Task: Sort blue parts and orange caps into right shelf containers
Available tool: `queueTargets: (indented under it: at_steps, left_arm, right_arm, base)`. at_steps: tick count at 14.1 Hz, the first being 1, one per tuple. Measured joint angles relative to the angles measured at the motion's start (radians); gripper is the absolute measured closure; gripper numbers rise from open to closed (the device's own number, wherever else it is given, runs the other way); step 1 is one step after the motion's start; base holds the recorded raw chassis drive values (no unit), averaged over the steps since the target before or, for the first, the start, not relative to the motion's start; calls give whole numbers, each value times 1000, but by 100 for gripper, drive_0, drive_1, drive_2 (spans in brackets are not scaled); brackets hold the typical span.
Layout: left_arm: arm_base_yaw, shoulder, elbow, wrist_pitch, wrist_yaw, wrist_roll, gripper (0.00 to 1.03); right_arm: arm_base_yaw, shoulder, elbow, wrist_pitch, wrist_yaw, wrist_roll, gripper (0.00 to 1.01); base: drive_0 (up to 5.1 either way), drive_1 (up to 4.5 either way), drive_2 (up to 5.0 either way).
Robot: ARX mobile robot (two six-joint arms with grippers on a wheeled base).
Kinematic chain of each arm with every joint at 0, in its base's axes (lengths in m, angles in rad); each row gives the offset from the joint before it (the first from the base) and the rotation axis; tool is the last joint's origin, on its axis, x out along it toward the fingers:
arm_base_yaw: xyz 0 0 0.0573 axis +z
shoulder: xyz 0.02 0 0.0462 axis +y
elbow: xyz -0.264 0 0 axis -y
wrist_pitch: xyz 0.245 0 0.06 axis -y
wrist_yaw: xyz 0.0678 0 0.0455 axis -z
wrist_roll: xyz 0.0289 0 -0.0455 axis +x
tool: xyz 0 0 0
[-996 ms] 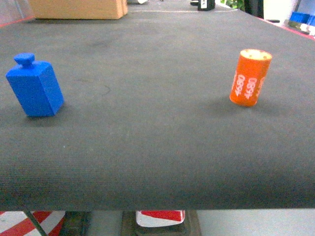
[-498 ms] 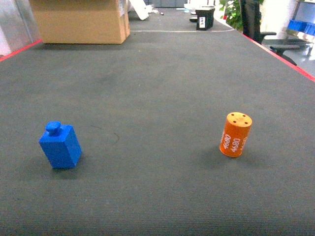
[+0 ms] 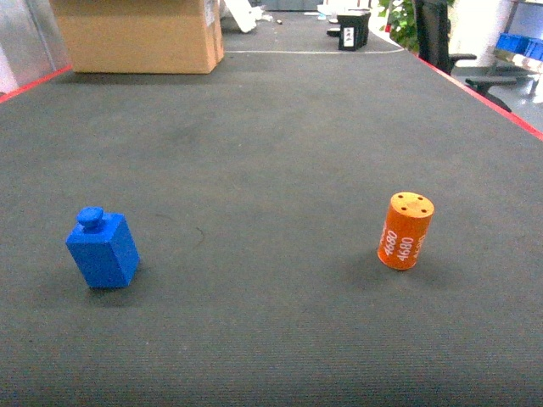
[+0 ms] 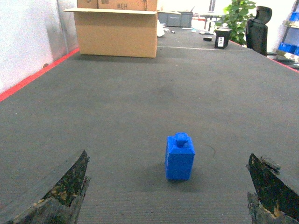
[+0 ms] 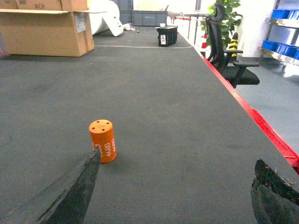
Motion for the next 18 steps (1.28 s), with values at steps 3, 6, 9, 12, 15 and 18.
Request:
queueTargets:
  at_steps: [3, 6, 9, 12, 15, 18]
  left_arm:
    - [0, 0, 0, 0, 0, 0, 5]
    - [0, 0, 0, 0, 0, 0, 5]
    - [0, 0, 0, 0, 0, 0, 5]
    - [0, 0, 0, 0, 0, 0, 5]
    - [0, 0, 0, 0, 0, 0, 5]
    - [0, 0, 0, 0, 0, 0, 5]
  right_arm:
    - [0, 0, 0, 0, 0, 0, 3]
    - [0, 0, 0, 0, 0, 0, 3]
    - [0, 0, 0, 0, 0, 0, 3]
    - [0, 0, 0, 0, 0, 0, 3]
    - [0, 0, 0, 0, 0, 0, 3]
    - [0, 0, 0, 0, 0, 0, 3]
  base:
    - [0, 0, 0]
    - [0, 0, 0]
    - [0, 0, 0]
    - [0, 0, 0]
    - [0, 0, 0]
    - [0, 0, 0]
